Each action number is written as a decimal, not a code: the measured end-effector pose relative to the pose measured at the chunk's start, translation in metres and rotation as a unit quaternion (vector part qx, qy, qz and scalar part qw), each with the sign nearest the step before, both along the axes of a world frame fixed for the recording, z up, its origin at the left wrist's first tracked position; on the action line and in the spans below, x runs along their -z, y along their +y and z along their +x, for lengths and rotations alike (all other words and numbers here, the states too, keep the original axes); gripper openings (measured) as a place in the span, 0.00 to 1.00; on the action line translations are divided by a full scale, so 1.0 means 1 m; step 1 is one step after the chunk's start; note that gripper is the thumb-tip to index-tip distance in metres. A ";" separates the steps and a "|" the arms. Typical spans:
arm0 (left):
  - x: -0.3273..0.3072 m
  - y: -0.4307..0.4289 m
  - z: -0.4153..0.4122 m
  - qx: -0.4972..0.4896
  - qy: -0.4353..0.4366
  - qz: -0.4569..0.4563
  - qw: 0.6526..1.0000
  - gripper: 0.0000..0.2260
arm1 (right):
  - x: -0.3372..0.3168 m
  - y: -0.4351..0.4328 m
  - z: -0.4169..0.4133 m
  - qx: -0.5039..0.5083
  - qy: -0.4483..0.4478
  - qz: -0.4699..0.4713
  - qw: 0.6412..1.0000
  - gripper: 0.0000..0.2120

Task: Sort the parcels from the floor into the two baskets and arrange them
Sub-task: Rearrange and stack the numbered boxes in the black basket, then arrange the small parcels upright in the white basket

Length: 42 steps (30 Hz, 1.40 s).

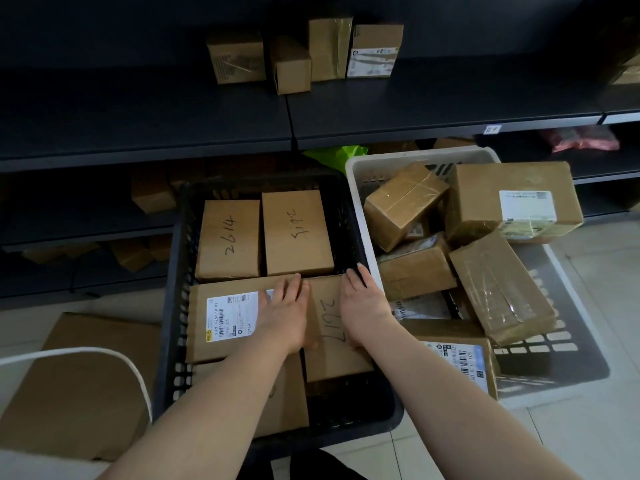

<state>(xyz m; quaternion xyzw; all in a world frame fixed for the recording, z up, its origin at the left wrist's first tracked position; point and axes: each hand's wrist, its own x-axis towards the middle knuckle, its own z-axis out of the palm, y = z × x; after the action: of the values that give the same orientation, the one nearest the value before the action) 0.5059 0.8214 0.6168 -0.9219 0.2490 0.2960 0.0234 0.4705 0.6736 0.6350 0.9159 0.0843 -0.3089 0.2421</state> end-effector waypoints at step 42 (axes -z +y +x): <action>-0.117 -0.216 -0.107 -0.340 0.223 -0.389 0.827 0.24 | -0.109 -0.248 -0.160 0.556 -0.163 0.460 0.672 0.35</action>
<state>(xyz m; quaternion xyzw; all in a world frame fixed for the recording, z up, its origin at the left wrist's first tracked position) 0.3990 0.6052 0.7340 -0.7897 0.0124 0.3618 -0.4953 0.3104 0.4257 0.7437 0.8246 -0.3504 -0.1541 -0.4166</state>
